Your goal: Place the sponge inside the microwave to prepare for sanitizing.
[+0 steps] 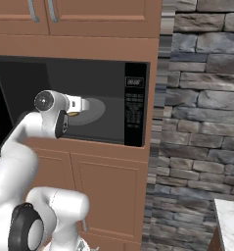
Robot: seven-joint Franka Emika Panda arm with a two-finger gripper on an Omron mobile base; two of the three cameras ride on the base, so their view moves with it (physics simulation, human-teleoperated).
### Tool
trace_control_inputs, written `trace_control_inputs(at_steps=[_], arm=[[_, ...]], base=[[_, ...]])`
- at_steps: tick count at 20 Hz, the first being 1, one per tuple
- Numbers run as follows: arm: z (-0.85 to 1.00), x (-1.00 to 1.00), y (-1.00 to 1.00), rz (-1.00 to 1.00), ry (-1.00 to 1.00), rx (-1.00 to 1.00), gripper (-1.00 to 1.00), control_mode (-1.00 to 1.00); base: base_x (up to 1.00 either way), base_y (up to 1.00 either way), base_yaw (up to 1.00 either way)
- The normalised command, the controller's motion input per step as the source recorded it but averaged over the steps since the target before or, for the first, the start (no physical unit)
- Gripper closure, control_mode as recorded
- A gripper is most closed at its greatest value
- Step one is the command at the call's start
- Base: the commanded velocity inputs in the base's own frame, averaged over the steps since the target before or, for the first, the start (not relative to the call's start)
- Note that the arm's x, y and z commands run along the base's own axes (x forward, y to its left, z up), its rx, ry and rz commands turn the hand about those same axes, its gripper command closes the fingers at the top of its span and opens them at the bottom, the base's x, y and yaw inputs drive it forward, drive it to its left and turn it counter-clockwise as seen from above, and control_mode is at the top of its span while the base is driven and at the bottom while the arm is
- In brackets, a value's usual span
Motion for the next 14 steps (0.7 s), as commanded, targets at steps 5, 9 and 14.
trace_control_inputs(at_steps=[5, 9, 14], arm=[[-0.13, 0.24, 0.01, 0.0, 0.0, 0.0, 1.0, -1.0], [-0.13, 0.25, 0.0, 0.0, 0.0, 0.0, 1.0, -1.0], [-0.09, 0.21, 0.0, 0.0, 0.0, 0.0, 1.0, -1.0]], base=[[0.0, 0.0, 0.0], [0.0, 0.0, 0.0], [0.0, 0.0, 0.0]])
